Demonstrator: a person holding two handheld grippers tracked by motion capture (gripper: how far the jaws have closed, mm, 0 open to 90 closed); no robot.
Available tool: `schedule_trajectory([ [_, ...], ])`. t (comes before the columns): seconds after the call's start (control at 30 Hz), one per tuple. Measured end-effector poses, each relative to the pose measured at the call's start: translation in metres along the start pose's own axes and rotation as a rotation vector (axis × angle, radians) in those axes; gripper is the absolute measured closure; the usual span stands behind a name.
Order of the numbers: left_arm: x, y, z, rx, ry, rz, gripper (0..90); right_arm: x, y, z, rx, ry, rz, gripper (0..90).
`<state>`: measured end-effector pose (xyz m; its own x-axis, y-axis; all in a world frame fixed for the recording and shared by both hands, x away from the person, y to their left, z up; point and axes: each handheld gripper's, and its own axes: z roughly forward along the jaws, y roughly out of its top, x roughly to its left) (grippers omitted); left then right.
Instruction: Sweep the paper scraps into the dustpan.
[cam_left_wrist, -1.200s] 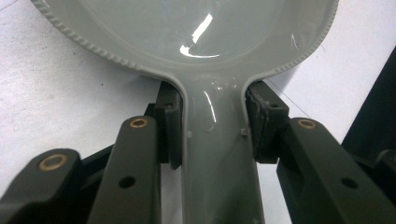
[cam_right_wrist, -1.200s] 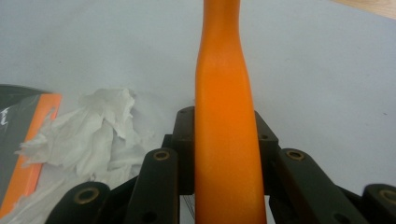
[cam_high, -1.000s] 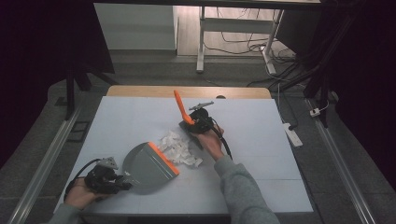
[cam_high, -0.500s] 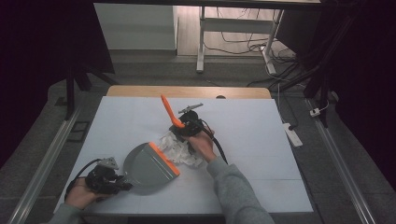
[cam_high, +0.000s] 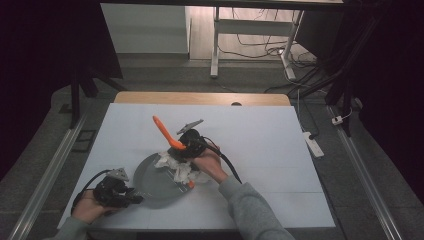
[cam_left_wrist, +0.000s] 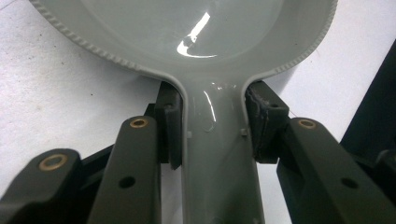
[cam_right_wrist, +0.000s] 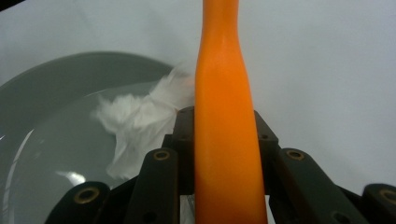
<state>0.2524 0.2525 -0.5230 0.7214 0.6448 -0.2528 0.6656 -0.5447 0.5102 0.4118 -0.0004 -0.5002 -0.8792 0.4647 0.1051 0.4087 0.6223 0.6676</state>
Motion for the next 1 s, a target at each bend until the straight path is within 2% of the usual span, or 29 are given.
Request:
schedule_trajectory([
  [0.1,0.000,0.000,0.000,0.000,0.001,0.000,61.8,0.013,-0.001,-0.002,0.005,0.021,-0.049,70.2],
  [0.17,0.000,0.000,0.000,-0.001,0.000,-0.001,61.8,0.018,0.000,-0.005,-0.002,0.038,-0.054,70.2],
  [0.33,0.000,0.000,0.000,0.002,0.002,0.003,61.8,0.019,0.002,-0.022,-0.054,0.030,-0.074,70.2],
  [0.43,0.000,0.000,0.000,0.000,0.002,0.000,61.8,0.012,0.002,-0.036,-0.101,0.004,-0.050,70.3],
  [0.57,0.000,-0.001,0.000,0.000,-0.001,0.001,61.8,0.001,0.000,-0.053,-0.146,-0.054,-0.014,70.2],
  [0.7,0.000,-0.002,-0.001,0.000,-0.006,0.005,61.8,-0.012,-0.008,-0.068,-0.178,-0.109,0.041,70.2],
  [1.0,-0.003,-0.003,-0.001,0.004,-0.012,0.014,61.8,-0.028,-0.038,-0.089,-0.154,-0.191,0.141,70.2],
])
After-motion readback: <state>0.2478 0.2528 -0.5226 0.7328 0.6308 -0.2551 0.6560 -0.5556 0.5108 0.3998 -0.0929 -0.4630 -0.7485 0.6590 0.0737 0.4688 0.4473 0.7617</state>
